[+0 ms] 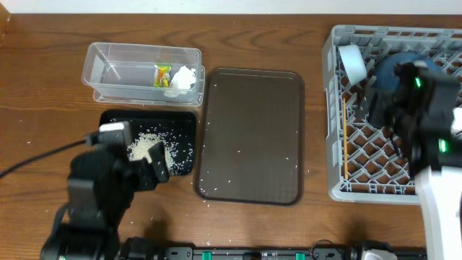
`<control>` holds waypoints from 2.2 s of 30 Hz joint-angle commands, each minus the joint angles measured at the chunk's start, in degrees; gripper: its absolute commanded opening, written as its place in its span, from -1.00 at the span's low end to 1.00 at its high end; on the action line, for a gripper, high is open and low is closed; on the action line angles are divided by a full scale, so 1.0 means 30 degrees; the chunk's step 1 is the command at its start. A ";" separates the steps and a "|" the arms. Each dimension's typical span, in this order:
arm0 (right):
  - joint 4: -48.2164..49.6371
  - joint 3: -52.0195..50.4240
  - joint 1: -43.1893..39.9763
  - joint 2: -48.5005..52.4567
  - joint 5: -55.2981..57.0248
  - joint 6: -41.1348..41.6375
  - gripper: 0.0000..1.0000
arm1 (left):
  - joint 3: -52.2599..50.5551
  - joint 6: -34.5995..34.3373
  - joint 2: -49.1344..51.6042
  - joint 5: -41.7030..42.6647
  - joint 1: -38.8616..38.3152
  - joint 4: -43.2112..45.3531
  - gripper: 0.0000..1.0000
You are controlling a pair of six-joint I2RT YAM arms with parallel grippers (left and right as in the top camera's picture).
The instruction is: Sort waste into correct bins and load items into the dishwasher rack
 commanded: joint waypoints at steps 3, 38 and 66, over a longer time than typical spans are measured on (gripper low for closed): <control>-0.0109 -0.1989 0.0102 -0.2849 0.0678 0.0357 0.99 | -0.0306 0.0313 -0.1770 -0.0444 0.0066 0.0073 0.94; -0.4495 -0.2120 0.0102 -0.3738 0.0678 0.0350 0.99 | -0.0306 0.0313 -0.2062 -0.0444 0.0066 0.0015 0.96; -0.1464 -0.4685 0.1115 -0.8153 0.1231 -0.0364 0.99 | -0.0306 0.0313 -0.2062 -0.0444 0.0066 0.0015 0.96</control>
